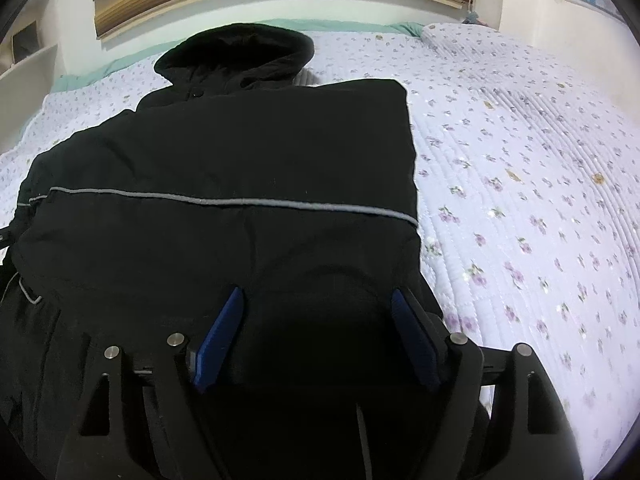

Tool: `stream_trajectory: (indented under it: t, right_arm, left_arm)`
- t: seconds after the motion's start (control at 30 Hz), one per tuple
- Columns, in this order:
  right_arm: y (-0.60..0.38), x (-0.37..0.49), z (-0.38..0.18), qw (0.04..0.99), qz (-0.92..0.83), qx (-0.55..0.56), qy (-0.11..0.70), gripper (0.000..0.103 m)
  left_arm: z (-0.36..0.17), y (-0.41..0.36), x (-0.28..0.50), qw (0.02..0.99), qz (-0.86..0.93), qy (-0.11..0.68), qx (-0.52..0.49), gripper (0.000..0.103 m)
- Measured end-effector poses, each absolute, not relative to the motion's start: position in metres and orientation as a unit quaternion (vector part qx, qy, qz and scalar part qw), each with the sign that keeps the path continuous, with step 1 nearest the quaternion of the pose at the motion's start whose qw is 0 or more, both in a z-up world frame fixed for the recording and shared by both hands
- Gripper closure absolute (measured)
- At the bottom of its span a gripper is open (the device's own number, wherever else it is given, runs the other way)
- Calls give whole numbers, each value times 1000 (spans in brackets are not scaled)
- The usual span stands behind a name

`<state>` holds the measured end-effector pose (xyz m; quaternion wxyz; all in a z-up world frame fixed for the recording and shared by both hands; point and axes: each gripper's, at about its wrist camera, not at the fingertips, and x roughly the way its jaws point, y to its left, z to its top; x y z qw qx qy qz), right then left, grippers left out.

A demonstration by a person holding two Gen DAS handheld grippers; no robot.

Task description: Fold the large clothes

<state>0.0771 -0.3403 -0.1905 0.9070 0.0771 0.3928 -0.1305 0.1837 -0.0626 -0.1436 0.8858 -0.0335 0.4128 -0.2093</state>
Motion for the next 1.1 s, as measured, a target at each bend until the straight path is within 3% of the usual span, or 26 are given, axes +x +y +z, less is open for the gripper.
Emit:
stream_trajectory:
  t: [0.2, 0.47, 0.77, 0.97, 1.1]
  right_arm:
    - [-343, 53, -186, 904, -125, 98, 397, 19]
    - [-341, 37, -128, 910, -61, 140, 386, 19]
    - [-342, 89, -49, 944, -65, 92, 309, 19]
    - [-388, 156, -59, 935, -88, 142, 312, 28]
    - [-414, 203, -77, 921, -86, 187, 331, 28]
  left_arm:
    - [-140, -53, 123, 870, -241, 431, -3, 55]
    - [-54, -56, 105, 889, -265, 374, 4, 55]
    - [12, -118, 180, 910, -245, 333, 25, 54]
    - [-10, -143, 275, 912, -205, 354, -24, 54]
    - [-40, -154, 334, 899, -202, 383, -61, 54]
